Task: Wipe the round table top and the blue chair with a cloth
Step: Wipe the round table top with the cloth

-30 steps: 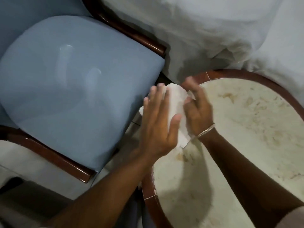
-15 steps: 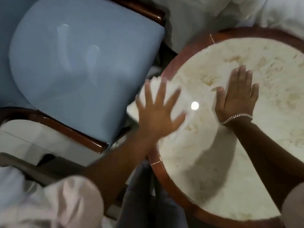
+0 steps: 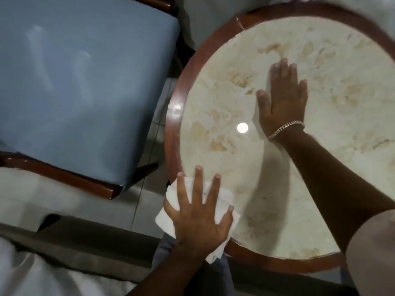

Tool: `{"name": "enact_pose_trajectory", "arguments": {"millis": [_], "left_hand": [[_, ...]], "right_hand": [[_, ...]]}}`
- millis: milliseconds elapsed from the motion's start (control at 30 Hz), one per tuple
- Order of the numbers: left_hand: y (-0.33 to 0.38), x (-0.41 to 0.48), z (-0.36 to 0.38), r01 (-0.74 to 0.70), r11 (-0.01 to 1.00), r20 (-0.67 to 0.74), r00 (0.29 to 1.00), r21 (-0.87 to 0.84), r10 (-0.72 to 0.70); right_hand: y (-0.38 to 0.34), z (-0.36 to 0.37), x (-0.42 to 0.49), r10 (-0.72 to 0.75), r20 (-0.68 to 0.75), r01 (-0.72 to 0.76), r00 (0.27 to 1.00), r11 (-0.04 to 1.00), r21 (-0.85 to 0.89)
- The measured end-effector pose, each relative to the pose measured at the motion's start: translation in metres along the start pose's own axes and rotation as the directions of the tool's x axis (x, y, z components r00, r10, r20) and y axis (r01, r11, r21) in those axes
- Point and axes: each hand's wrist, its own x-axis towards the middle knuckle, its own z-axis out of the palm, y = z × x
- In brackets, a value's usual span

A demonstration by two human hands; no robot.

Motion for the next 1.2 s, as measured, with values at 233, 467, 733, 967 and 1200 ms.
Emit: {"name": "enact_pose_trajectory", "arguments": {"millis": [233,467,733,967,1200], "left_hand": [[-0.009,0.013,-0.007,0.063,0.987,-0.172,0.981,-0.151,-0.088],[0.066,0.112,-0.048,0.095,0.892,-0.203,0.958,-0.441,-0.202],[0.073,0.202,-0.1,-0.131,0.502,-0.227,0.964,-0.855,-0.136],[-0.001,0.236,-0.053,-0.526,0.841,-0.207,0.843,-0.125,0.496],[0.004,0.234,-0.054,-0.481,0.875,-0.131,0.865,0.056,0.484]], "right_hand": [[-0.016,-0.005,-0.128,0.054,0.078,-0.079,0.995,0.922,0.378],[-0.076,-0.016,-0.211,0.271,-0.084,-0.172,0.959,0.791,0.586],[-0.067,-0.023,-0.089,0.468,0.035,-0.466,0.883,0.866,0.184],[0.038,-0.052,0.04,0.537,-0.017,-0.538,0.843,0.843,-0.001],[0.104,-0.085,0.033,0.401,0.203,-0.408,0.893,0.913,-0.004]]}}
